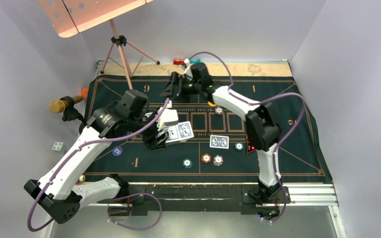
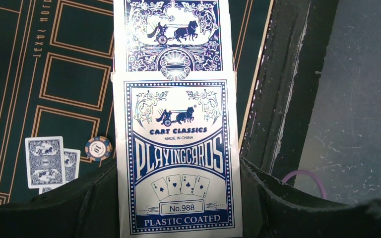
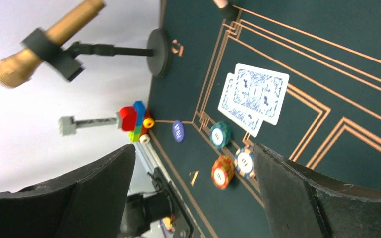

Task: Distribute texas hold em gaming equipment

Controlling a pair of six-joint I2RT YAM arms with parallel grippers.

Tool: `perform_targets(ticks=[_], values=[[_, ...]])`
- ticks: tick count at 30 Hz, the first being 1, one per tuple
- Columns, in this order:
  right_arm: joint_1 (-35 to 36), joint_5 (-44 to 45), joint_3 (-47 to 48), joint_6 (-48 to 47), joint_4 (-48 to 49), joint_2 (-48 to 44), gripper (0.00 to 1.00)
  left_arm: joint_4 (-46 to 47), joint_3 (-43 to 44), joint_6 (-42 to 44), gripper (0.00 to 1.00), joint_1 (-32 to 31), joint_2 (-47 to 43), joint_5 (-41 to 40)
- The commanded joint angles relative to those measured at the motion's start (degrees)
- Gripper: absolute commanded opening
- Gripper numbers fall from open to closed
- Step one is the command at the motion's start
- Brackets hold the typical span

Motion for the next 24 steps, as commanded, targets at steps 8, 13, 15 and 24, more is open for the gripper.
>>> perform_targets(ticks=[8, 13, 15, 24], values=[[-6.3, -15.7, -27.2, 5.1, 13.2, -28.8, 0.98, 2.0, -0.6, -0.6, 0.0, 0.2, -0.9, 2.6], [-7.0, -21.5, -35.1, 10.4, 20.6, -35.6, 0.99, 3.4, -0.9, -0.8, 0.0, 0.3, -0.7, 1.7], [-6.9, -22.3, -37.6, 11.3, 22.8, -38.2, 0.99, 3.9, -0.8, -1.1, 0.0, 0.4, -0.5, 1.8], [-3.6, -23.6, -43.7, 11.4, 24.6, -44.6, 0.99, 4.6, 0.2, -1.3, 0.0, 0.3, 0.6, 1.7]])
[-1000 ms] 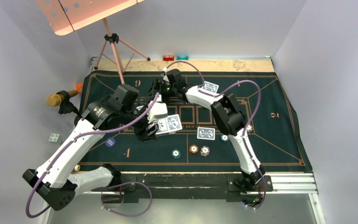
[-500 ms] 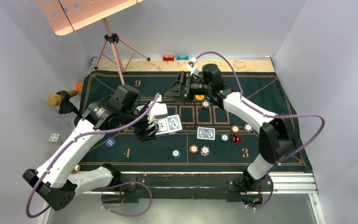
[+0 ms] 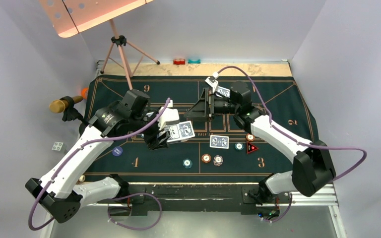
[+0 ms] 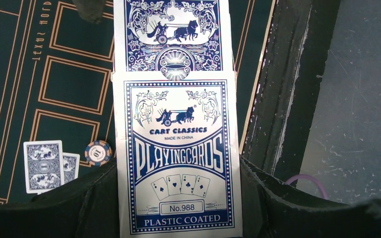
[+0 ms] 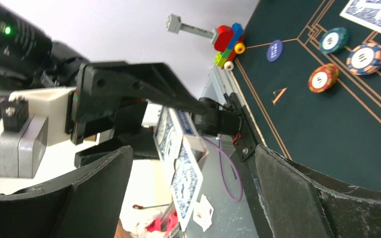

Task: Distribute texas hold em gaming equipment

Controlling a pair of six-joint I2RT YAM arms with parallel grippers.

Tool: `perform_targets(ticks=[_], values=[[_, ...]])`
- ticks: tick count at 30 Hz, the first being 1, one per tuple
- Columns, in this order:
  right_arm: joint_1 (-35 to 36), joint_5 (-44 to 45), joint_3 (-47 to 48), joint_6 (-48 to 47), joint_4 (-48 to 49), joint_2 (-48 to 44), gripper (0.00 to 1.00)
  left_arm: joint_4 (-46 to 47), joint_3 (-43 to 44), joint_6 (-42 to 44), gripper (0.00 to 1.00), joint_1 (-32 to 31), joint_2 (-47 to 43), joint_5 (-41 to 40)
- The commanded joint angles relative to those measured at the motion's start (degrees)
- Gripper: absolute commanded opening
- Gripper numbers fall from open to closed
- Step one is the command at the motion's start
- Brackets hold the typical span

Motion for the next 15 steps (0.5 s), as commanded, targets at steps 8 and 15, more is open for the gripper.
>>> perform_targets(ticks=[8, 15], values=[[6.6, -0.7, -2.2, -0.5, 3.1, 0.0, 0.99, 3.8, 2.9, -1.9, 0.0, 0.3, 1.2, 0.9], [6.4, -1.4, -5.0, 1.9, 6.3, 0.0, 0.75, 3.6, 3.3, -1.9, 0.0, 0.3, 0.9, 0.6]])
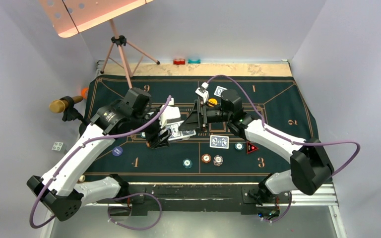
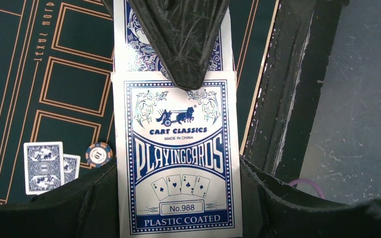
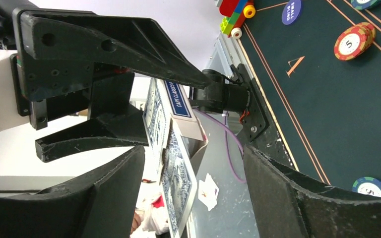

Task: Distribute texas hold em gaming equipment

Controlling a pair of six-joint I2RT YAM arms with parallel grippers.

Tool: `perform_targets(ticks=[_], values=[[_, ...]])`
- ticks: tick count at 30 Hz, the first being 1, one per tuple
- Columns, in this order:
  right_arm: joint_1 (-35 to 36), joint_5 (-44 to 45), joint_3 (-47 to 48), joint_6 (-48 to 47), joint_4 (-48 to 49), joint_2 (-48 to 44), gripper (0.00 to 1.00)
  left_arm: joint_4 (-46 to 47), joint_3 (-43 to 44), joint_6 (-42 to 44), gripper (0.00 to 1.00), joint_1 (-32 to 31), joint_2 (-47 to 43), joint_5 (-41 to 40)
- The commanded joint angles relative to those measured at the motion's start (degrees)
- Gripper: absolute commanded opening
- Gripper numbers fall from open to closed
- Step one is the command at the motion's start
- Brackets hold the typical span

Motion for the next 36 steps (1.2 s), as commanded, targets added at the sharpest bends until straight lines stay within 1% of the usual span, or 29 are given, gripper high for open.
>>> perform_targets(ticks=[1, 5, 7, 9, 15, 18, 29, 32, 36], values=[[-0.2, -1.4, -2.3, 2.1, 5.3, -0.5, 0.7, 2.6, 2.7, -0.9, 0.0, 0.3, -0.5, 0.8], [-1.0, -1.4, -3.4, 3.1, 6.2, -1.3, 0.5, 2.6, 2.9, -0.9, 0.0, 0.4, -0.3, 0.9], [-1.4, -1.5, -3.6, 3.1, 5.8, -1.9, 0.44, 2.6, 2.9, -1.0, 0.0, 0.4, -0.4, 1.0], [-2.0, -1.6, -3.9, 3.1, 5.3, -2.7, 0.4, 2.5, 2.8, -0.9, 0.0, 0.4, -0.5, 0.9], [-3.6, -1.8, -4.8, 2.2, 3.0, -4.9, 0.33, 2.6, 2.9, -0.9, 0.0, 0.4, -0.5, 0.9], [-4.4, -2.1, -5.1, 2.2, 2.4, -5.9, 0.27, 2.5, 2.9, -0.8, 0.0, 0.4, -0.4, 0.9], [-7.1, -2.2, -2.3, -3.1, -6.8, -8.1, 0.24, 2.4, 3.0, -0.8, 0.0, 0.5, -0.6, 1.0], [-7.9, -1.5, -0.7, -6.1, -11.4, -8.2, 0.2, 2.2, 2.9, -0.8, 0.0, 0.5, -0.7, 1.0], [-9.2, -1.4, 0.4, -7.6, -13.8, -8.4, 0.17, 2.2, 2.9, -0.7, 0.0, 0.6, -0.7, 1.1]])
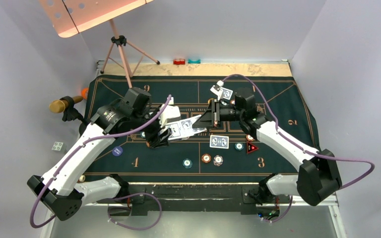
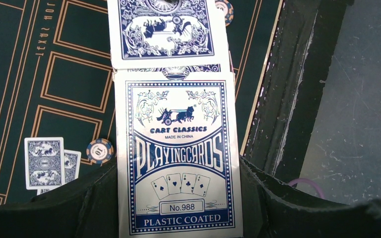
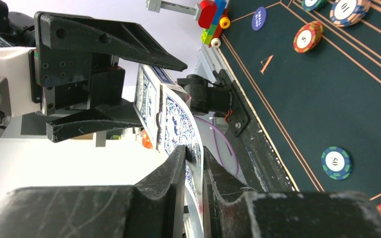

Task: Distribute texas hold em gaming equipment

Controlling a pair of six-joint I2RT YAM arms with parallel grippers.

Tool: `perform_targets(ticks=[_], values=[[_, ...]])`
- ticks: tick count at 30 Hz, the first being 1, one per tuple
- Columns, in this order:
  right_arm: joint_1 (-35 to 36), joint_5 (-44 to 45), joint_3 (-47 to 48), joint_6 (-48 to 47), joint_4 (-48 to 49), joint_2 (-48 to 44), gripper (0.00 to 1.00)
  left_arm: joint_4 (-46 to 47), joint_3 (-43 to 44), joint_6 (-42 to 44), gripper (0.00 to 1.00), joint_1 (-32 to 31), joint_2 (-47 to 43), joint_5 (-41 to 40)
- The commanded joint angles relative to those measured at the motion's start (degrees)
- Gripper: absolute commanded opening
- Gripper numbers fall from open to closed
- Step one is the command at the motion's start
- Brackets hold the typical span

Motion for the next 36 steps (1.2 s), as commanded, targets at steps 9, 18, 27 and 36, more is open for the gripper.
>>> perform_targets(ticks=[9, 18, 27, 36], values=[[-4.3, 0.6, 7.8, -8.6, -11.8, -2.2, 0.15, 2.6, 2.1, -0.3, 0.0, 0.5, -1.4, 2.0], [-12.7, 0.5, 11.1, -7.8, -12.5, -0.3, 0.0, 2.5, 0.4, 0.0, 0.0, 0.7, -2.4, 2.1], [-18.9, 16.0, 25.2, -14.0, -15.6, 16.4, 0.0, 2.3, 1.6, -0.7, 0.0, 0.8, -2.4, 4.1], [-24.5, 29.9, 50.5, -16.7, -24.2, 44.1, 0.0, 1.9, 0.5, 0.1, 0.0, 1.0, -3.8, 3.7]])
